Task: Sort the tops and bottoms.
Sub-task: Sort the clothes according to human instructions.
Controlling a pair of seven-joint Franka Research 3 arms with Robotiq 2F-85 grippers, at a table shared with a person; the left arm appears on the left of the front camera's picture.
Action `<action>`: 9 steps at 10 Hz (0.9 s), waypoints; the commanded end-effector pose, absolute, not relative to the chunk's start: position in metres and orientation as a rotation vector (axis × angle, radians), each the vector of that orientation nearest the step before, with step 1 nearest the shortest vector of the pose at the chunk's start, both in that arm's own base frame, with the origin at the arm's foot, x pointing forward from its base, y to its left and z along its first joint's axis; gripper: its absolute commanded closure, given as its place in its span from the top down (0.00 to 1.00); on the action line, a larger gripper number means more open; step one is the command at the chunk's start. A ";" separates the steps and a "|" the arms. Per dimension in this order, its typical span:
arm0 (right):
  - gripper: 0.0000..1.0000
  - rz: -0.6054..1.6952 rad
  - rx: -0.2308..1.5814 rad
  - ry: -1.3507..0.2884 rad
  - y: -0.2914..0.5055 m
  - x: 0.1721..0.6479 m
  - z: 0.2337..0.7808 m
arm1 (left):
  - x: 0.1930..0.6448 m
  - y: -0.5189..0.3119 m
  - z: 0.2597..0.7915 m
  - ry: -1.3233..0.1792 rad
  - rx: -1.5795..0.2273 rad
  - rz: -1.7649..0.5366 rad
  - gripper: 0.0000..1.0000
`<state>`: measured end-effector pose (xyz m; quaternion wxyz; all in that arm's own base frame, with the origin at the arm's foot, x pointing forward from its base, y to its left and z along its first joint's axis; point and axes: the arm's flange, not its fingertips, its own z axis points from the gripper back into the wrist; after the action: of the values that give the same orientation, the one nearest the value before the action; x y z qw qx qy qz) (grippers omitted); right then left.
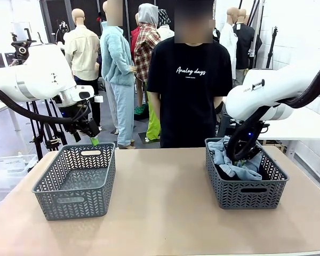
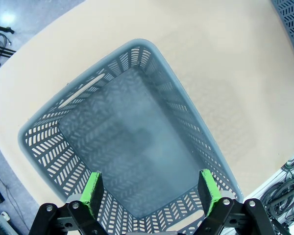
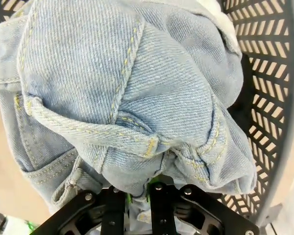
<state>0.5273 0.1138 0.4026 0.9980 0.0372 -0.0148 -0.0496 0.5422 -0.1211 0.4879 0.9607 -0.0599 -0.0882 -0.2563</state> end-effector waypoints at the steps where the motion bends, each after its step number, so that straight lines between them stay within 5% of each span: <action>1: 0.18 -0.101 0.091 -0.045 0.124 0.520 0.408 | 0.543 -0.120 0.489 -0.182 -0.132 -0.514 1.00; 5: 0.93 -0.097 0.081 -0.151 0.120 0.513 0.481 | 0.543 -0.120 0.489 -0.182 -0.132 -0.514 1.00; 6: 1.00 -0.084 0.088 -0.169 0.118 0.511 0.493 | 0.543 -0.120 0.489 -0.182 -0.132 -0.514 1.00; 9: 1.00 -0.103 0.092 -0.257 0.111 0.504 0.525 | 0.543 -0.120 0.489 -0.182 -0.132 -0.514 1.00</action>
<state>0.5059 0.1139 0.5208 0.9914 0.0502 -0.1127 -0.0446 0.5422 -0.1210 0.4879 0.9607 -0.0599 -0.0882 -0.2563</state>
